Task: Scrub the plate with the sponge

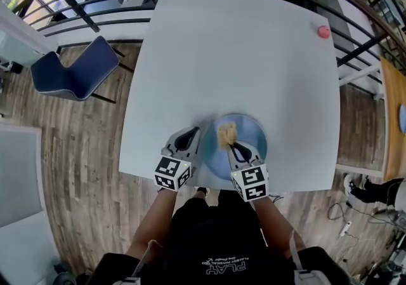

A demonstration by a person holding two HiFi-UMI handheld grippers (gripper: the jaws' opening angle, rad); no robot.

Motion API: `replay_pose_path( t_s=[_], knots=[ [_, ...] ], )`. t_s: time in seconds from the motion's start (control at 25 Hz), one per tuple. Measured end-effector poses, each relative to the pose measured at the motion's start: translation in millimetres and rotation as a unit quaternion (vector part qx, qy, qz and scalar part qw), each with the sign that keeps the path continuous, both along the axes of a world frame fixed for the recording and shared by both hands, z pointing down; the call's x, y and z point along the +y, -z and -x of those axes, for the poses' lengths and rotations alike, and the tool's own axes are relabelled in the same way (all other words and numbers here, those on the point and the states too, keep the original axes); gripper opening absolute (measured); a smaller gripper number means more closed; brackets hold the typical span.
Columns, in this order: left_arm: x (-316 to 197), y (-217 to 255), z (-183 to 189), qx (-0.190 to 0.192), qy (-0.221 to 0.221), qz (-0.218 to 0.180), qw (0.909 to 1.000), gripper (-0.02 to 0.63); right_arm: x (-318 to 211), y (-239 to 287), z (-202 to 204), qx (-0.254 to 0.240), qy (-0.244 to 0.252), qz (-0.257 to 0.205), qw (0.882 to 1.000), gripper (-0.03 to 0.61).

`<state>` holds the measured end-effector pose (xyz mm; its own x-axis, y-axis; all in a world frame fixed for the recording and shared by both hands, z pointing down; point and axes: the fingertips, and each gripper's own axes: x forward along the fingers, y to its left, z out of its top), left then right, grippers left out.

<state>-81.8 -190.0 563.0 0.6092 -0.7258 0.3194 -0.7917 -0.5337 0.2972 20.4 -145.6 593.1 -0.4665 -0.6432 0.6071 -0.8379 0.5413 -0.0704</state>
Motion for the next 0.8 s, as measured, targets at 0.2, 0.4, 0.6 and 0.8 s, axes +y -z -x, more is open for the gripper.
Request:
replay_pose_path(
  t_s=[0.2, 0.4, 0.6, 0.8],
  knots=[
    [4.9, -14.0, 5.5, -0.005, 0.009, 0.015, 0.9998, 0.012, 4.9, -25.9, 7.6, 0.027, 0.017, 0.039, 0.999, 0.044],
    [17.1, -26.5, 10.9, -0.012, 0.015, 0.030, 0.9994, 0.012, 14.2, -40.8, 21.1, 0.039, 0.034, 0.073, 0.996, 0.044],
    [15.9, -33.4, 15.1, -0.025, 0.018, 0.035, 0.9989, 0.012, 16.2, -61.0, 23.9, 0.068, 0.039, 0.109, 0.991, 0.044],
    [16.1, -39.0, 19.5, -0.035, 0.017, 0.040, 0.9985, 0.012, 17.2, -68.8, 28.7, 0.076, 0.040, 0.127, 0.988, 0.044]
  ],
)
